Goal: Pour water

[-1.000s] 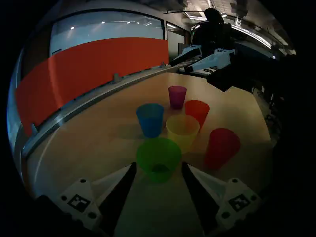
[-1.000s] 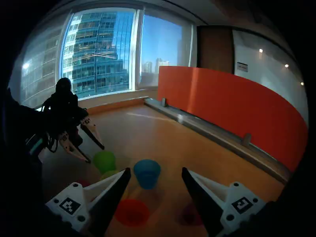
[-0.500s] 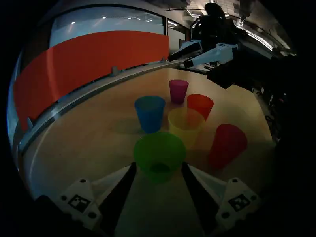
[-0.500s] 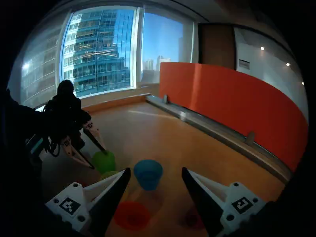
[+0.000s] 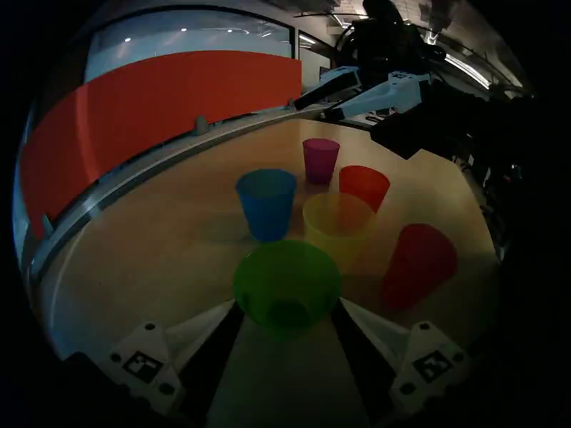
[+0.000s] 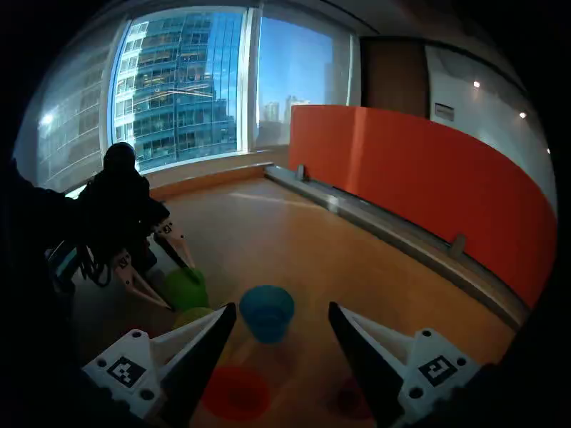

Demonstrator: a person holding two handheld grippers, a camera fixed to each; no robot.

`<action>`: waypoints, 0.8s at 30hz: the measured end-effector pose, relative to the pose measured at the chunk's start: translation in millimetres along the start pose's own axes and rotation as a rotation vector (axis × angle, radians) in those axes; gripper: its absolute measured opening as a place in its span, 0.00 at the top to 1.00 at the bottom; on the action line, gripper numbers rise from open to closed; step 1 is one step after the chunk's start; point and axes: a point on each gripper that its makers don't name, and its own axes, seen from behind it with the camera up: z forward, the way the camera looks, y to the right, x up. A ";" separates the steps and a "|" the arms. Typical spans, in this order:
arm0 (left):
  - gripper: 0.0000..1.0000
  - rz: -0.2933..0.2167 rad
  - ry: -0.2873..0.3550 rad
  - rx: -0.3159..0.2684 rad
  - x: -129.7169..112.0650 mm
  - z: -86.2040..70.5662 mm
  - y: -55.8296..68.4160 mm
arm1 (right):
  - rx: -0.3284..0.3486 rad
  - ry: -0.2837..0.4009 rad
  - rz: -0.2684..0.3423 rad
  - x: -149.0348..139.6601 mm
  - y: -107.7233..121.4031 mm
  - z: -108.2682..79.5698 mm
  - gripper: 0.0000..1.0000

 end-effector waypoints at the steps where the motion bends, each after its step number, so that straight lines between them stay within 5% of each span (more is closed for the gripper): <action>1: 0.16 -0.001 -0.001 -0.001 0.1 1.0 0.1 | 0.001 -0.001 0.000 -0.2 -0.1 0.9 0.00; 24: 0.17 0.011 -0.007 0.021 4.0 7.5 -2.6 | 0.023 -0.067 -0.007 -13.8 -2.8 21.1 0.00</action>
